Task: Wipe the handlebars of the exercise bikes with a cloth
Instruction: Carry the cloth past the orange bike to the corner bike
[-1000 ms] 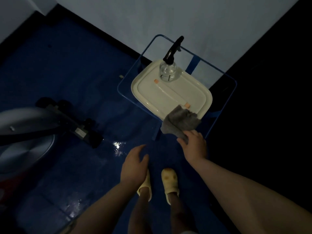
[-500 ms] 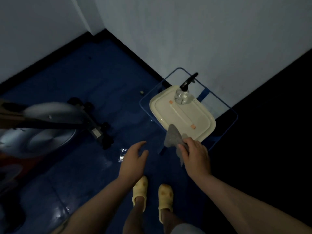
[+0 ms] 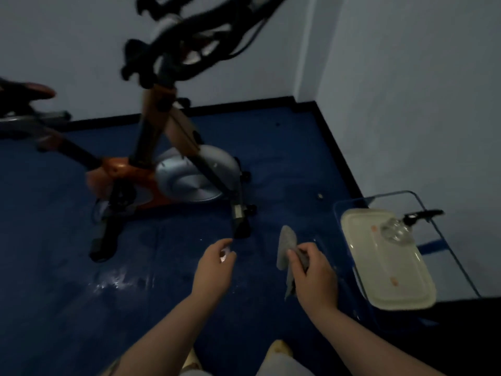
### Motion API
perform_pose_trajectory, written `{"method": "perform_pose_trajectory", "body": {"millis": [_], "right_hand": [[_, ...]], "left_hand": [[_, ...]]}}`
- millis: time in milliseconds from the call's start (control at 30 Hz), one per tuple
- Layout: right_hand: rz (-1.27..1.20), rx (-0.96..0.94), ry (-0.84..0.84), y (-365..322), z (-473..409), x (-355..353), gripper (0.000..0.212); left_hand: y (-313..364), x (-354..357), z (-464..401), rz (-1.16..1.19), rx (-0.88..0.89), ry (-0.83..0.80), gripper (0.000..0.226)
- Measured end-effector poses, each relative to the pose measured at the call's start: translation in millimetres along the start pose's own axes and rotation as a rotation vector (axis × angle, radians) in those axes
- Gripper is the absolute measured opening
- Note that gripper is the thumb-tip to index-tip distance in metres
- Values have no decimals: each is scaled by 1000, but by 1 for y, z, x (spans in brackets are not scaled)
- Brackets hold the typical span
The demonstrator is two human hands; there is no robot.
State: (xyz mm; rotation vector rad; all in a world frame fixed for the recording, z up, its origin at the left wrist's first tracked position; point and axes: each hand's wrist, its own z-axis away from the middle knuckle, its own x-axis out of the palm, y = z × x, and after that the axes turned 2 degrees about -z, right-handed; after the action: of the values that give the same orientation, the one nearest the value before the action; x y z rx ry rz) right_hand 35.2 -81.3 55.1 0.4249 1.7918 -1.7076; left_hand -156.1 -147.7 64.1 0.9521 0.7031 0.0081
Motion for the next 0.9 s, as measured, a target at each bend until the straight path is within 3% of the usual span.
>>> {"method": "perform_pose_trajectory", "body": {"millis": [333,700,900], "right_hand": [[-5,-183,-228,-116,27,129,12],[-106,-123,-252,-250,83,288,17],[-86,-198,-285,-308,84,343,17]], "left_hand": [[-112,-154,19,68,-131,257,37],[-238,-349,17,67,-192,351,38],[-269,-400,3,131,-217,352,39]]}}
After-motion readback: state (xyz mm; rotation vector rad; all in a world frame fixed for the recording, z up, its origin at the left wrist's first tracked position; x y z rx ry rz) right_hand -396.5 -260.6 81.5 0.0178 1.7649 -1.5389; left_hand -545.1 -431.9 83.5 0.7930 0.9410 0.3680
